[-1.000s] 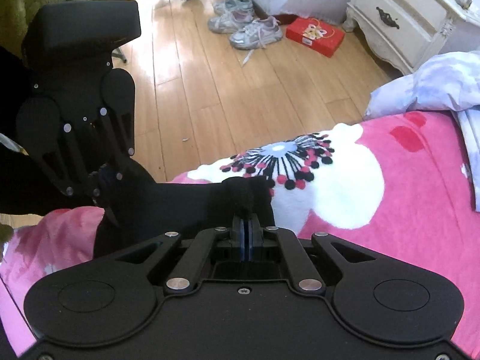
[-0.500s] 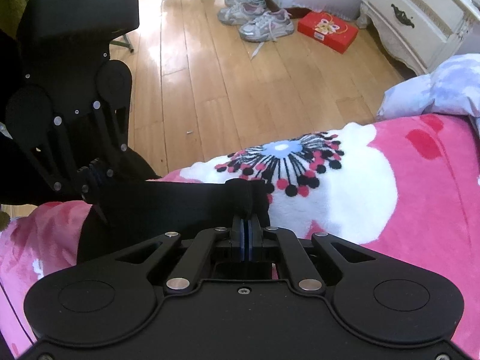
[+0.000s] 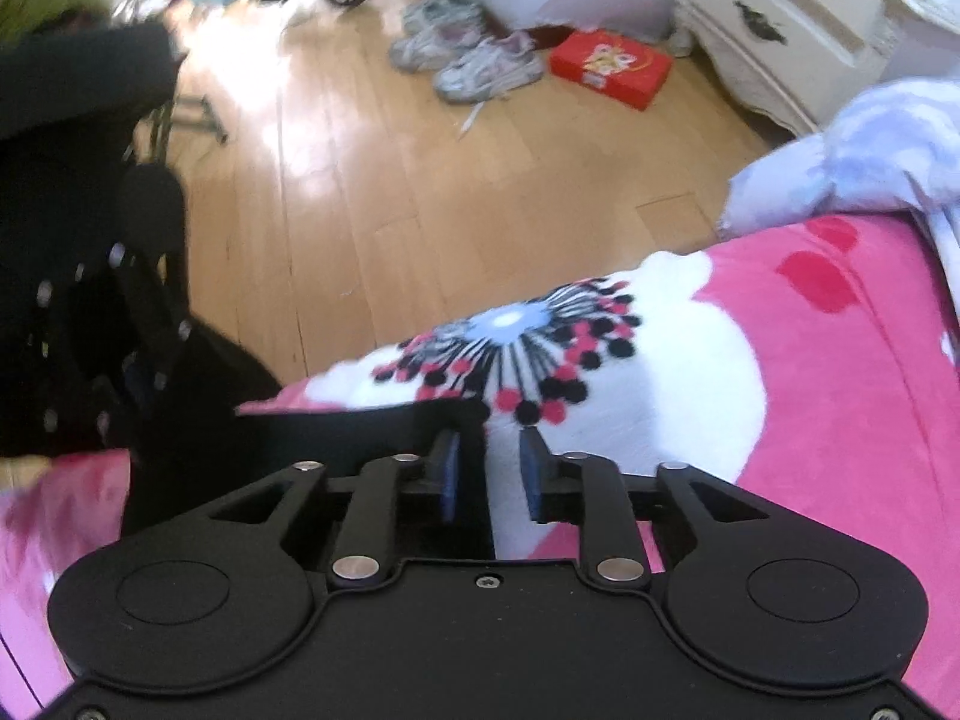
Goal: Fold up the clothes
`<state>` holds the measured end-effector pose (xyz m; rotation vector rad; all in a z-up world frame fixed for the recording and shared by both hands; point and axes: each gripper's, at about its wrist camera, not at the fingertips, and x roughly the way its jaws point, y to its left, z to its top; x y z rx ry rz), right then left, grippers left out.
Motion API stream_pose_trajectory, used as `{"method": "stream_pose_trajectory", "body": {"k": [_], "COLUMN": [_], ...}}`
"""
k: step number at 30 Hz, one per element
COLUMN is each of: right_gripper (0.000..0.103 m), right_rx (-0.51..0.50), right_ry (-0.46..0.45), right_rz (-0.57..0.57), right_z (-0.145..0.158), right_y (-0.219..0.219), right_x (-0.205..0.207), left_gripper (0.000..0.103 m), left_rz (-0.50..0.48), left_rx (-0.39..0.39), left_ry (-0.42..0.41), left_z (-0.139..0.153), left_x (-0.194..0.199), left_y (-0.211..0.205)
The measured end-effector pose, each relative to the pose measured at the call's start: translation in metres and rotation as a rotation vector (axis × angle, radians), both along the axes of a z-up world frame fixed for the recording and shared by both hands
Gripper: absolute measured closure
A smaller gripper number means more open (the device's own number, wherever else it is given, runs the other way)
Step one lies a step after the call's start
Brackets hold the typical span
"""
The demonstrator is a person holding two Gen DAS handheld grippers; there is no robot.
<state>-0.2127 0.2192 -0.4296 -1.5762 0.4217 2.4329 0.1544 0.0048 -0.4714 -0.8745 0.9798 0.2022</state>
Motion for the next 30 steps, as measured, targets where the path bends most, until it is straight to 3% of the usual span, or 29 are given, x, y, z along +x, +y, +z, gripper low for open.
{"method": "stream_pose_trajectory", "body": {"k": [4,9,14,18,21,26,30], "right_gripper": [0.062,0.061,0.061,0.061,0.061,0.062,0.062], "right_rx": [0.000,0.027,0.119,0.158,0.134,0.064,0.078], "right_ry": [0.095,0.232,0.293,0.245,0.161,0.092,0.035], "right_rz": [-0.191,-0.569,-0.830,-0.937,-0.996,-1.151,-1.279], "right_z": [0.008,0.046,0.105,0.140,0.148,0.131,0.120], "right_y": [0.014,0.024,-0.026,-0.097,-0.153,-0.216,-0.242], "right_x": [0.014,0.074,0.157,0.192,0.197,0.207,0.225], "left_gripper": [0.090,0.084,0.084,0.084,0.083,0.082,0.083], "left_rz": [-0.024,-0.084,-0.126,-0.141,-0.145,-0.160,-0.219], "left_rx": [0.016,0.058,0.086,0.164,0.227,0.310,0.371], "left_ry": [0.018,0.059,0.096,0.073,0.039,0.048,0.098], "left_z": [0.002,0.007,0.020,0.048,0.064,0.057,0.038], "left_x": [0.002,0.001,-0.005,-0.002,0.022,0.088,0.111], "left_y": [-0.004,-0.013,-0.020,-0.017,-0.013,-0.003,0.001]}}
